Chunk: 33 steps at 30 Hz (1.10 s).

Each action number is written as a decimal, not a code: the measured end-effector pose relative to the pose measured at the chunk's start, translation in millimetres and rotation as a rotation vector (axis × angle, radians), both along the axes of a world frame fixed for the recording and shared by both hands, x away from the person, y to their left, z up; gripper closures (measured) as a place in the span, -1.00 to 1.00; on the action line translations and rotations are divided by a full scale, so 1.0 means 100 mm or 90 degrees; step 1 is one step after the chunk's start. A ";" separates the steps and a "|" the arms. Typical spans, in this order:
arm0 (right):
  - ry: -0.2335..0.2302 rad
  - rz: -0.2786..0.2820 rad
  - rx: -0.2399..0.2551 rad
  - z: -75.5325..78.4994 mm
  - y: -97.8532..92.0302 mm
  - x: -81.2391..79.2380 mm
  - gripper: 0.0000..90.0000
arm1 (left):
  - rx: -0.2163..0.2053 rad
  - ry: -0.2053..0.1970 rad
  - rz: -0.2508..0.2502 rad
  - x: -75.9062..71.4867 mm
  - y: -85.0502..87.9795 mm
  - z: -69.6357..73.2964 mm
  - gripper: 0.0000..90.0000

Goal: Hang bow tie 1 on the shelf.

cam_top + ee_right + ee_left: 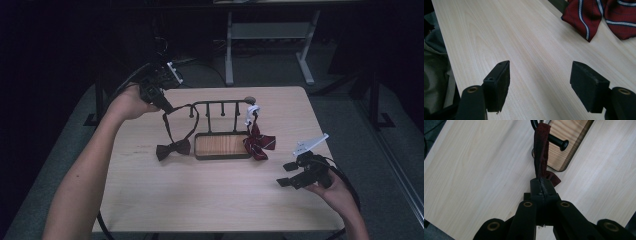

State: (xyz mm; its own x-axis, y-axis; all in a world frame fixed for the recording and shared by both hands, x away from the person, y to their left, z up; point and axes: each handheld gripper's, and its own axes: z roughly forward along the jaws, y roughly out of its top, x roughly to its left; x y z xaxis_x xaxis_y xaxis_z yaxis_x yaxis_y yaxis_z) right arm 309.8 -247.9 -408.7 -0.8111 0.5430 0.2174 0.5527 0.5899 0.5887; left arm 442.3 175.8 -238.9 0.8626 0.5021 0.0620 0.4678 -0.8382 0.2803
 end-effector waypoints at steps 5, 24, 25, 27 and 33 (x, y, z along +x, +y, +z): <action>0.001 -0.003 0.001 0.00 -0.01 0.00 -0.29 | 0.004 0.001 0.004 0.01 0.00 -0.02 0.99; 0.002 -0.013 0.001 -0.01 -0.04 0.02 -0.29 | 0.003 0.004 -0.007 -0.08 0.02 -0.08 0.75; 0.002 -0.014 0.002 -0.01 -0.04 0.02 -0.29 | -0.001 0.003 -0.005 -0.10 0.02 -0.10 0.74; 0.001 -0.016 -0.003 -0.02 -0.03 0.02 -0.29 | -0.003 0.004 -0.005 -0.13 0.04 -0.12 0.72; 0.002 -0.025 -0.005 -0.03 -0.05 0.02 -0.30 | -0.009 -0.001 -0.012 -0.20 0.08 -0.16 0.66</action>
